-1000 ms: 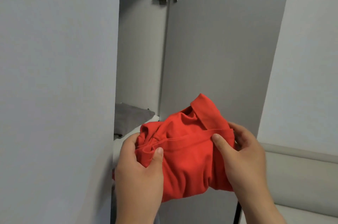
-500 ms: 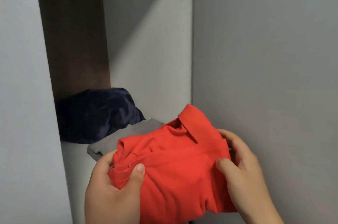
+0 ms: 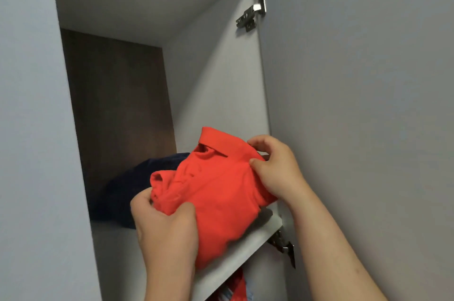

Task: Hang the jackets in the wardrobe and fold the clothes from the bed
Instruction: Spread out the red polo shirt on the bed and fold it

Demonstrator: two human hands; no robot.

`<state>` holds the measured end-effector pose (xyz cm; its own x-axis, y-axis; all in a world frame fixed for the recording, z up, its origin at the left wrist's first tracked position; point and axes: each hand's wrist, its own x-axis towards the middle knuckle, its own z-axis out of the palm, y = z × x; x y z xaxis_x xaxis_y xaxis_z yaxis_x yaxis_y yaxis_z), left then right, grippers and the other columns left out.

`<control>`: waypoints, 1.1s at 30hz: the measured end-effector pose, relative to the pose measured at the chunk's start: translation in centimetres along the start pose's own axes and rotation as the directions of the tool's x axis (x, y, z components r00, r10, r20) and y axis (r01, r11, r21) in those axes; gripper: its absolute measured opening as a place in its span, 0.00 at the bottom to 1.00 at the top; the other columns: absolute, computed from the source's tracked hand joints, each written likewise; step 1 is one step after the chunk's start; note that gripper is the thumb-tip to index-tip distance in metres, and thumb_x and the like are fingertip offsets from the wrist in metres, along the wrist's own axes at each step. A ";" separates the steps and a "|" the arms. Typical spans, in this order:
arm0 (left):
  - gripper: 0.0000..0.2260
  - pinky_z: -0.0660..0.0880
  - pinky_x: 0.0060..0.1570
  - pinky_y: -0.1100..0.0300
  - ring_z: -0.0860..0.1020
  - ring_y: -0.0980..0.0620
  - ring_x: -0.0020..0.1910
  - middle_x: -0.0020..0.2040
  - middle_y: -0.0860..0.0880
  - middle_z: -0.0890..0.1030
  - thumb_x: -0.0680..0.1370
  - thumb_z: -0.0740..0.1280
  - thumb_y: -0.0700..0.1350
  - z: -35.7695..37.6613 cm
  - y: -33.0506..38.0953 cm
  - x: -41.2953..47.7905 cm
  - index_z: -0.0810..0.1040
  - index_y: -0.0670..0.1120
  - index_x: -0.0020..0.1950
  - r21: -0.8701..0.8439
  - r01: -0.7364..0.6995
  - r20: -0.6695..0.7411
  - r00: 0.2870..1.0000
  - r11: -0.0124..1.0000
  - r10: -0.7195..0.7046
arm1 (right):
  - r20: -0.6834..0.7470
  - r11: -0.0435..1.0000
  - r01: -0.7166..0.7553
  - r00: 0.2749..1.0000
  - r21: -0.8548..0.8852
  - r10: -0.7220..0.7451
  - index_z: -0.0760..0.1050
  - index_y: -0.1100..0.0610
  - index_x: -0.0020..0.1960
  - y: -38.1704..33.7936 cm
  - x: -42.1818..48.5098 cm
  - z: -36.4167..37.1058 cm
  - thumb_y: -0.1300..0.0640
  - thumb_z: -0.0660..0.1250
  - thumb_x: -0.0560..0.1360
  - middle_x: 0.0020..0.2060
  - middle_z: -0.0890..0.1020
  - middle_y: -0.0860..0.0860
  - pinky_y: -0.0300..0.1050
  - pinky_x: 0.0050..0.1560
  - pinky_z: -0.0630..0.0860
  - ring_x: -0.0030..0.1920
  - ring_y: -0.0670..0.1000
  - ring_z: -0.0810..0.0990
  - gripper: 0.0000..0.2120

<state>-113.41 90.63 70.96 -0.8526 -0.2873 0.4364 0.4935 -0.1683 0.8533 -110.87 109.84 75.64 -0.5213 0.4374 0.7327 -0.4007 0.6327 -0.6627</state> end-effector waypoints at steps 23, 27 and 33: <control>0.43 0.50 0.76 0.51 0.46 0.47 0.79 0.81 0.52 0.46 0.66 0.54 0.77 2.5 -5.9 1.1 0.50 0.62 0.78 0.877 -0.387 0.407 0.913 0.285 -0.014 | 0.299 0.864 0.110 0.953 -0.491 0.049 0.79 0.47 0.61 9.5 -0.3 6.2 0.39 0.58 0.77 0.61 0.79 0.44 0.44 0.64 0.67 0.63 0.48 0.75 0.20; 0.44 0.46 0.76 0.47 0.42 0.41 0.79 0.80 0.48 0.39 0.70 0.60 0.72 2.2 -6.8 1.6 0.41 0.60 0.78 0.867 -0.472 0.498 0.836 0.160 -0.229 | 0.348 0.860 0.043 0.924 -0.509 0.160 0.73 0.43 0.68 11.3 -2.5 6.1 0.36 0.54 0.79 0.72 0.71 0.45 0.44 0.71 0.62 0.71 0.47 0.67 0.23; 0.54 0.46 0.77 0.48 0.41 0.39 0.79 0.79 0.46 0.35 0.62 0.54 0.78 2.6 -6.0 1.6 0.32 0.54 0.77 0.875 -0.467 0.484 0.818 0.131 -0.311 | 0.297 0.892 -0.026 0.938 -0.452 0.178 0.71 0.38 0.70 13.3 -3.7 5.6 0.36 0.56 0.79 0.74 0.67 0.41 0.39 0.73 0.56 0.72 0.42 0.63 0.21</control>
<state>-118.18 93.61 67.31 -0.9341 0.2731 0.2300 0.3126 0.9367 0.1576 -118.49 113.00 63.26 -0.7840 0.3331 0.5239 -0.0034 0.8415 -0.5402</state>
